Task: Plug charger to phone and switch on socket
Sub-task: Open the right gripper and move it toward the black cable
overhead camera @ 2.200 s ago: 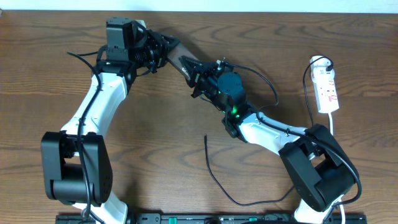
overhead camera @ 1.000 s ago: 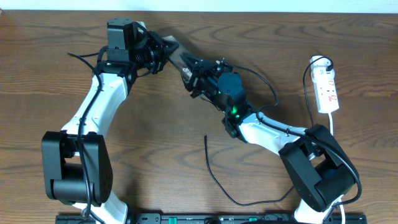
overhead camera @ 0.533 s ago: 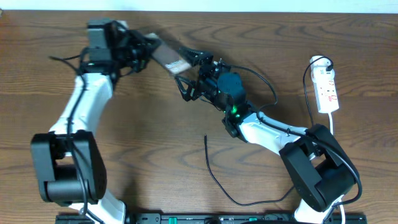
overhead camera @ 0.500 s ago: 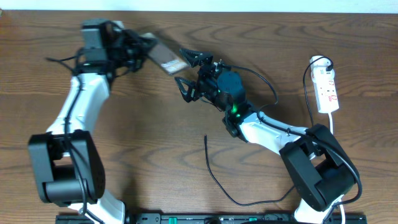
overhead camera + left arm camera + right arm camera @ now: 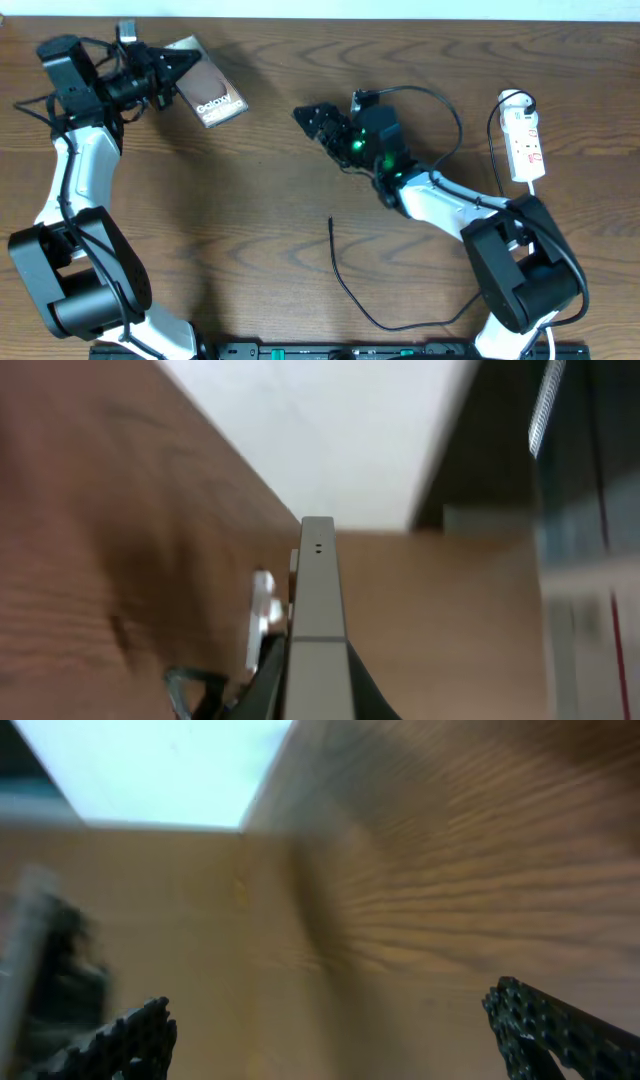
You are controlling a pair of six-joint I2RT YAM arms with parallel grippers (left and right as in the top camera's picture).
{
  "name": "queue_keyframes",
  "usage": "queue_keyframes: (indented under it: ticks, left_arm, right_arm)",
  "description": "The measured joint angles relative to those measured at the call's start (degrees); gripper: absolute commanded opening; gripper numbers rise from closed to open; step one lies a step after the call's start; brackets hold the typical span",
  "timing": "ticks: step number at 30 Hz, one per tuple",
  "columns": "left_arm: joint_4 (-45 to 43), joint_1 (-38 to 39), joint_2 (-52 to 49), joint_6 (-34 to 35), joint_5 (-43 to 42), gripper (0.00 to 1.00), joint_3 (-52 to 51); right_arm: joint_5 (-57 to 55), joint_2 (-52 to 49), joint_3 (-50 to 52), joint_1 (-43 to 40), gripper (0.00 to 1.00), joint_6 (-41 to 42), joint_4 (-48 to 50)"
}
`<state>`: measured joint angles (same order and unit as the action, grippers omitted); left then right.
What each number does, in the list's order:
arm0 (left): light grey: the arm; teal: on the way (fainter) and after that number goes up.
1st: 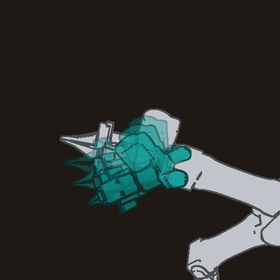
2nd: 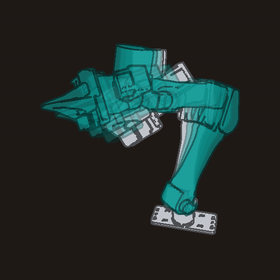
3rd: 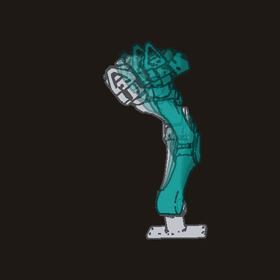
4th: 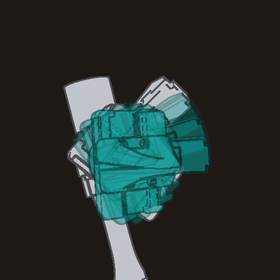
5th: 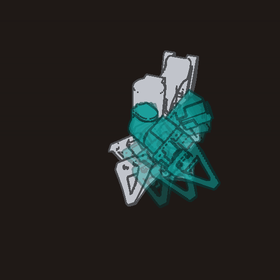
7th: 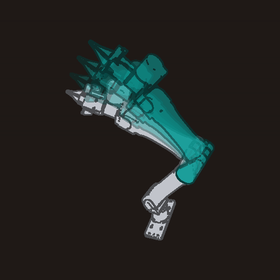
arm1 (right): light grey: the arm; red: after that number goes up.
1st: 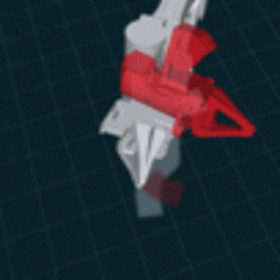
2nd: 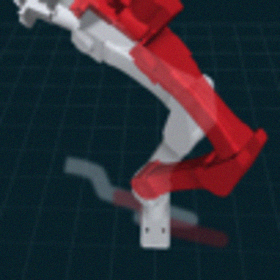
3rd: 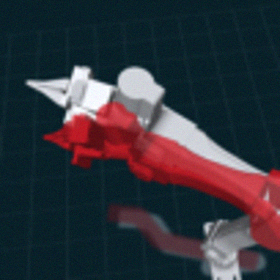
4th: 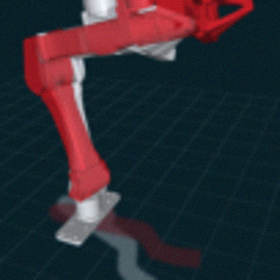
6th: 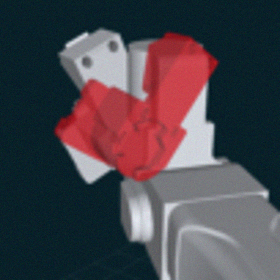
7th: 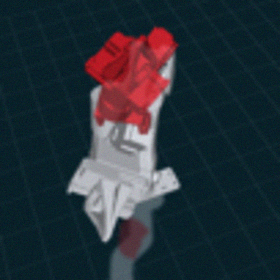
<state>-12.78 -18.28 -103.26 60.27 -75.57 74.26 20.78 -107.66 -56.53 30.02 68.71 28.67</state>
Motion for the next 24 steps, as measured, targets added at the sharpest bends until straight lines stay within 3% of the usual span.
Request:
queue_keyframes:
  ticks: [1,2,5,8,13,18,24]
  left_arm:
    - [-3.08,0.00,-0.11,-0.20,-2.86,0.07,0.00]
    - [-5.42,0.02,-0.11,-0.48,-5.99,0.07,0.02]
    - [-7.10,0.02,-0.13,-0.59,-9.70,0.07,0.02]
    - [-8.02,0.09,-0.13,-0.83,-11.41,0.07,0.02]
    - [-8.68,0.42,-0.13,-3.19,-12.50,0.07,0.02]
    - [-8.66,0.52,-0.13,-5.55,-12.85,0.07,0.02]
    - [-8.68,0.52,-0.13,-6.93,-12.85,0.07,0.02]
  right_arm:
    - [3.13,0.00,-1.38,-2.27,0.99,-6.43,-5.57]
    - [4.15,0.00,-2.29,-3.28,0.99,-8.61,-8.07]
    - [7.02,-0.13,-10.73,-7.26,0.99,-18.91,-27.91]
    - [5.92,-0.20,-22.53,-9.31,0.99,-29.68,-50.10]
    - [0.94,-0.07,-37.90,-9.27,0.99,-41.31,-74.31]
    - [-1.81,-0.09,-40.98,-6.12,0.99,-46.05,-87.56]
    - [-5.66,-0.39,-40.52,-0.15,0.99,-47.23,-92.80]
